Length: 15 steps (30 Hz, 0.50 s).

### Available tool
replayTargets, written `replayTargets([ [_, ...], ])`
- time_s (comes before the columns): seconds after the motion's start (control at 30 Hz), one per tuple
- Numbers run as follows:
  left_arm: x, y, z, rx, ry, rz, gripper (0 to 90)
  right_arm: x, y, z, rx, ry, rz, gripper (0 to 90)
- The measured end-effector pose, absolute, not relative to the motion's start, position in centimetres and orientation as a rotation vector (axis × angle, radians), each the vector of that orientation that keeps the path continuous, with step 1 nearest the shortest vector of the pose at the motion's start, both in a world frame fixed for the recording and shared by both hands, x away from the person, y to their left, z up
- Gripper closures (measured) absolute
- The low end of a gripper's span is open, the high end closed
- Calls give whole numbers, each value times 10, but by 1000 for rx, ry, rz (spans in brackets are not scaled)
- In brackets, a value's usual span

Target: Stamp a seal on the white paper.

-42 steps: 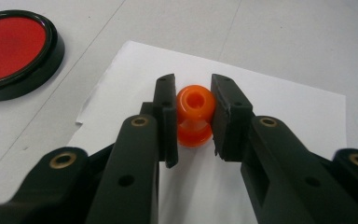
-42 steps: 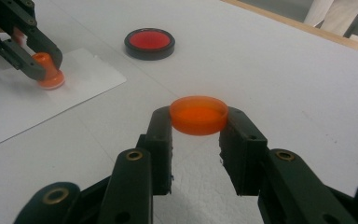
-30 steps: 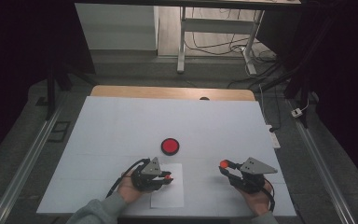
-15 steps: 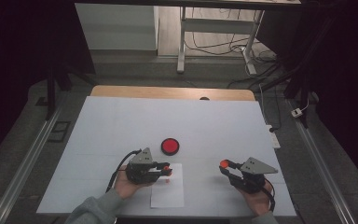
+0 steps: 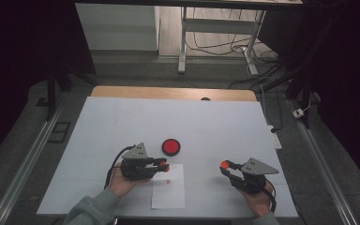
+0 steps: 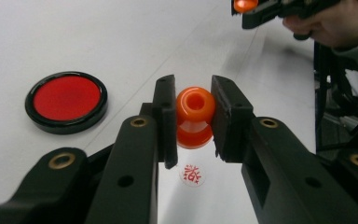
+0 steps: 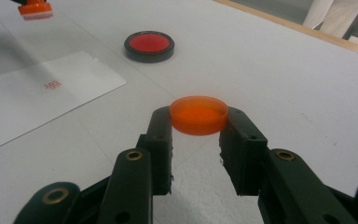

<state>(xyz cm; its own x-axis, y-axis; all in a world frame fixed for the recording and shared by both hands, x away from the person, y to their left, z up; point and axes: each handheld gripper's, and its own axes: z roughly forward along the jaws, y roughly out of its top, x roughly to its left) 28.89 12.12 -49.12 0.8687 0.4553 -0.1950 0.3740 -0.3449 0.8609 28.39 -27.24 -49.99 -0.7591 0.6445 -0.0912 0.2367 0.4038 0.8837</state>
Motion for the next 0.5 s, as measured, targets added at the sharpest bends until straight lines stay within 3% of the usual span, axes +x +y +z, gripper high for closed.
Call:
replayTargets([
  [0.5, 289, 131, -482, 1950, 627, 110, 727, 284, -271, -500, 753, 2248, 1315, 646],
])
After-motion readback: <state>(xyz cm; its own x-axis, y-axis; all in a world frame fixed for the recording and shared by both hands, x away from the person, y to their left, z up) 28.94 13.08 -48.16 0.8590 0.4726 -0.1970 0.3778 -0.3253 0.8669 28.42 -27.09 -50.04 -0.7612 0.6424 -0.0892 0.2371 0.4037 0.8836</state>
